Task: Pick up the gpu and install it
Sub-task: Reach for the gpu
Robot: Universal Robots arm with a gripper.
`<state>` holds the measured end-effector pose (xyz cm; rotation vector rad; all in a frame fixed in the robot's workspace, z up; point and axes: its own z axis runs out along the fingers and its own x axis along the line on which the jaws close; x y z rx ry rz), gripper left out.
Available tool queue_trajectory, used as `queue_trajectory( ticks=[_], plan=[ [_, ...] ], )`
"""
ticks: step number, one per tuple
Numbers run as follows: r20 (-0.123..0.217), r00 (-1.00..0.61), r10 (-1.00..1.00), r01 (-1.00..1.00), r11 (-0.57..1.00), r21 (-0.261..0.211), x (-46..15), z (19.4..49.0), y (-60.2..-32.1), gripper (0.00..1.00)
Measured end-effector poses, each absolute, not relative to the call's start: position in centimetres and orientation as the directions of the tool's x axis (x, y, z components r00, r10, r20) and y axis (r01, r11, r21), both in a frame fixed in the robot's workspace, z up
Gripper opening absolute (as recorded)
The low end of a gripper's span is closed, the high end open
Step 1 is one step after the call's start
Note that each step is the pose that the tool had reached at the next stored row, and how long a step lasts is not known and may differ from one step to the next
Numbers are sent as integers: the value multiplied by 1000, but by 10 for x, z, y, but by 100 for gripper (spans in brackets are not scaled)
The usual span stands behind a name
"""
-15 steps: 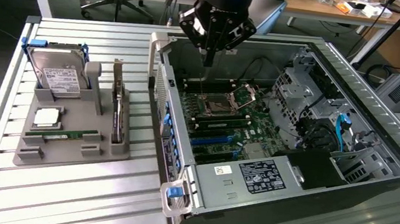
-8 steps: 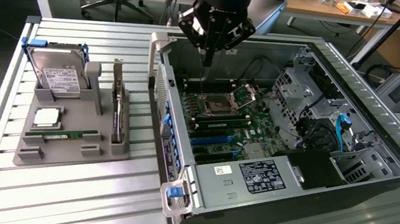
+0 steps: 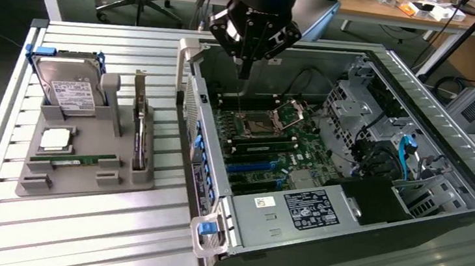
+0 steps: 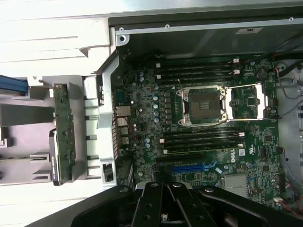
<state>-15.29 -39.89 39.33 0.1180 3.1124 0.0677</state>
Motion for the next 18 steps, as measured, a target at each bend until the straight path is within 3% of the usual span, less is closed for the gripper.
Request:
queue_trajectory(
  ticks=[18],
  plan=[
    [-24, -997, 76, 75, 996, 44, -157, 393, -399, 11]
  ],
)
